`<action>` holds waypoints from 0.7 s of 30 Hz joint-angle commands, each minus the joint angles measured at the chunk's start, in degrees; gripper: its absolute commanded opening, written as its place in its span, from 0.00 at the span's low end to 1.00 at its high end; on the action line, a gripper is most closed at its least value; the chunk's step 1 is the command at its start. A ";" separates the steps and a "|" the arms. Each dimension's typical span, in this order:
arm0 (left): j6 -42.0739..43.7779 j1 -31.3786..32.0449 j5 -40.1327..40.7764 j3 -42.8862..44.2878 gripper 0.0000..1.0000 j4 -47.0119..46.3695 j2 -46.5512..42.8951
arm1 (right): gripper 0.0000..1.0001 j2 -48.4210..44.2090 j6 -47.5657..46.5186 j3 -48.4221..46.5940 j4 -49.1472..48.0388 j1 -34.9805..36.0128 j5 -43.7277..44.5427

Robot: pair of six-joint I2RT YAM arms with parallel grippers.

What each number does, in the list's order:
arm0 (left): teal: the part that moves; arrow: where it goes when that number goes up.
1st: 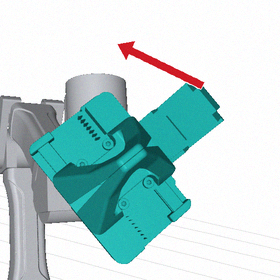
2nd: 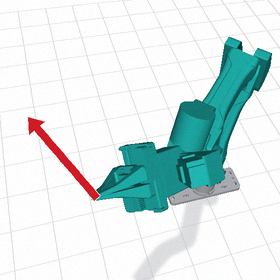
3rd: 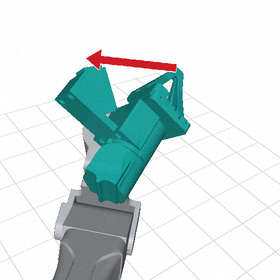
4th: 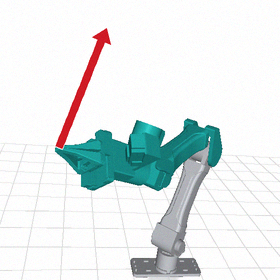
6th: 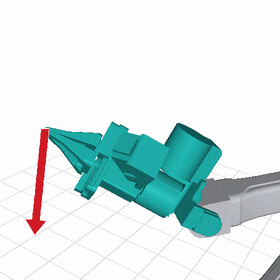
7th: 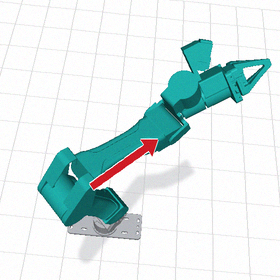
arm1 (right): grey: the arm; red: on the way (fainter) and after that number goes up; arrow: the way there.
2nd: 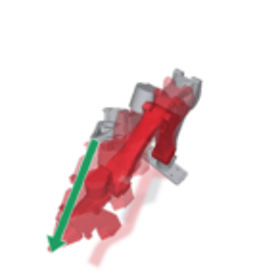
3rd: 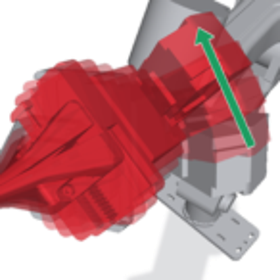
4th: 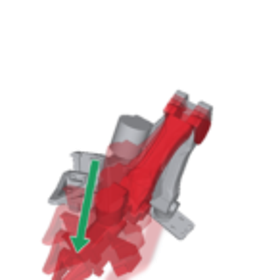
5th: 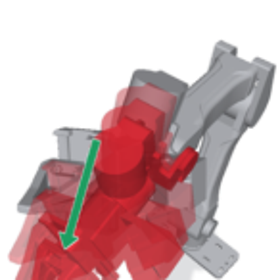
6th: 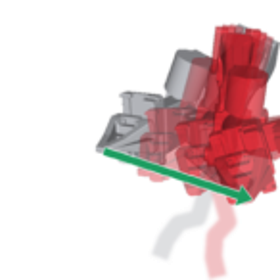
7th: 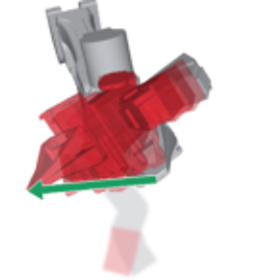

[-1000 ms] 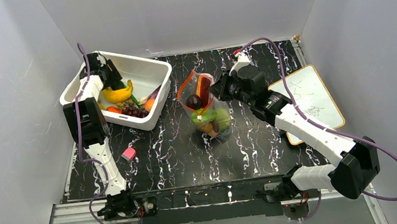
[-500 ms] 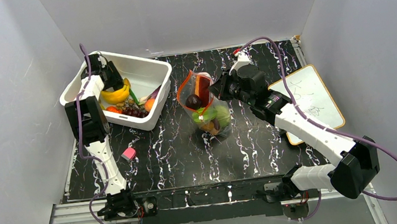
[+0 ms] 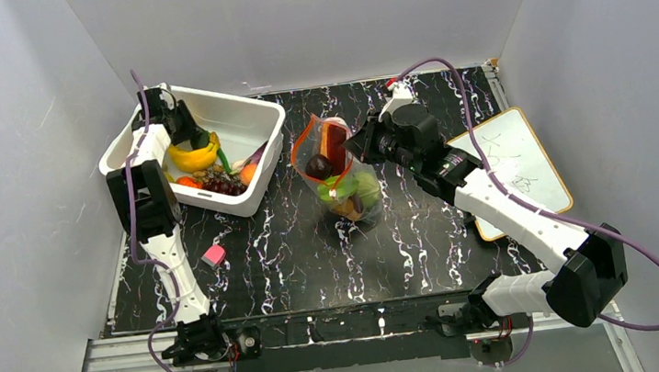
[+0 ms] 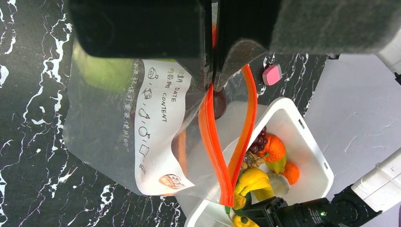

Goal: Place the food in the zip-top bag and seal the zipper
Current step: Pick up the fake fruit from the bin.

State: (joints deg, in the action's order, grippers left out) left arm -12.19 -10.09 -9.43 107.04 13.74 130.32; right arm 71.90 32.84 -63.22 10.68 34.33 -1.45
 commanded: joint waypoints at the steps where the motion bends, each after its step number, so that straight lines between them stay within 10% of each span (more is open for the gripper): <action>1: 0.36 -0.20 -3.49 1.04 0.35 0.78 -1.31 | 0.00 -2.18 -0.44 -2.95 -5.22 -0.42 0.44; 8: 0.70 0.58 -2.56 2.47 0.67 3.52 -0.29 | 0.00 -2.61 -0.51 -3.13 -5.24 -0.41 0.62; 21: -0.98 1.43 -1.93 7.03 0.59 5.38 5.12 | 0.00 -3.57 -0.77 -2.66 -4.66 -0.41 1.61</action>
State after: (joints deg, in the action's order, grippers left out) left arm -12.69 -9.30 -10.94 111.46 16.71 134.47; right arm 71.44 32.82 -63.22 10.96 34.26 -1.02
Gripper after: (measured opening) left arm 0.597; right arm 0.009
